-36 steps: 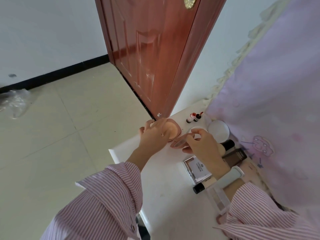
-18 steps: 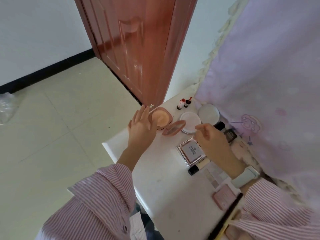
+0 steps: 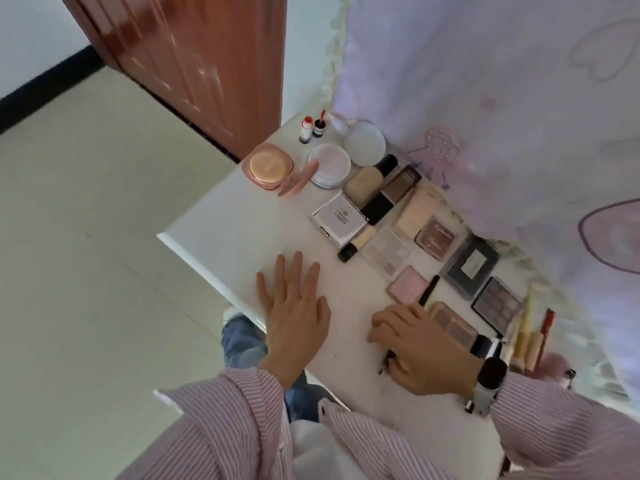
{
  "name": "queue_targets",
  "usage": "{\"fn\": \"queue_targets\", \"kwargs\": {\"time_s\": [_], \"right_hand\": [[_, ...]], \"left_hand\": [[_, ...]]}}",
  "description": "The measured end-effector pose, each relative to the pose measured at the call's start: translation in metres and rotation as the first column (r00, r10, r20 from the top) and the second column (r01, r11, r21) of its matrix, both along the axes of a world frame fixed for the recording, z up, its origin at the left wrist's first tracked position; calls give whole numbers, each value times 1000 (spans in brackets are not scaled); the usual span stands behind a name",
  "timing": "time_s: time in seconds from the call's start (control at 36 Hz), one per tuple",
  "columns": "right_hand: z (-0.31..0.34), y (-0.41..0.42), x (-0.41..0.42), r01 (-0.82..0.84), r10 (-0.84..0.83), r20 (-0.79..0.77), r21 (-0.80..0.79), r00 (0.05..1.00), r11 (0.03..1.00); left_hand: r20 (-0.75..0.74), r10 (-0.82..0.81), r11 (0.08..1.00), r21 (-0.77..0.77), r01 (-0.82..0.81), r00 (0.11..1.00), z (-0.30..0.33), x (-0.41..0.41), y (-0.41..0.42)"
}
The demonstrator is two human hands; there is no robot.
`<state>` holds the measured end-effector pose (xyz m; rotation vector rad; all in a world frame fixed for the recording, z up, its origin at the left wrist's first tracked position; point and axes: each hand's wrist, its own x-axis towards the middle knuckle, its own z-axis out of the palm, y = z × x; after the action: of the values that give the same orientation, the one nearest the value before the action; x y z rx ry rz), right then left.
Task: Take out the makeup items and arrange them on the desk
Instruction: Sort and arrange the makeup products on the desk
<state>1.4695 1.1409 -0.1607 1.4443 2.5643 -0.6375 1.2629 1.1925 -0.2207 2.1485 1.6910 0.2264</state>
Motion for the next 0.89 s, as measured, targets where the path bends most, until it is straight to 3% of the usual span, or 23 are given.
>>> {"fn": "queue_targets", "kwargs": {"time_s": [0.11,0.39,0.47,0.61,0.69,0.78,0.83,0.89], "right_hand": [[-6,-10,5,-40,40,110,4,993,999],[-12,-6,0,-163,138,121,227,983,960],[-5,5,-4,-143,133,58,243,989,959],[20,33,-30,68,-19,-184,265,983,962],[34,48,-54,180,-89,-327,261,941,948],[36,62,-72,270,-171,-357,250,918,930],[31,70,-80,278,-182,-333,269,925,922],[26,74,-89,246,-151,-323,276,934,929]], "left_hand": [[-27,1,1000,6,-1,1000,0,-1,1],[-34,-20,997,-72,18,999,3,-4,2],[66,27,994,-110,-20,997,7,-7,5],[356,201,972,-190,-140,913,27,-18,14],[525,357,920,-341,-193,773,52,-27,28],[630,469,867,-464,-184,620,72,-37,40],[633,428,882,-449,-144,645,79,-41,43],[586,359,898,-429,-98,727,82,-45,44]]}}
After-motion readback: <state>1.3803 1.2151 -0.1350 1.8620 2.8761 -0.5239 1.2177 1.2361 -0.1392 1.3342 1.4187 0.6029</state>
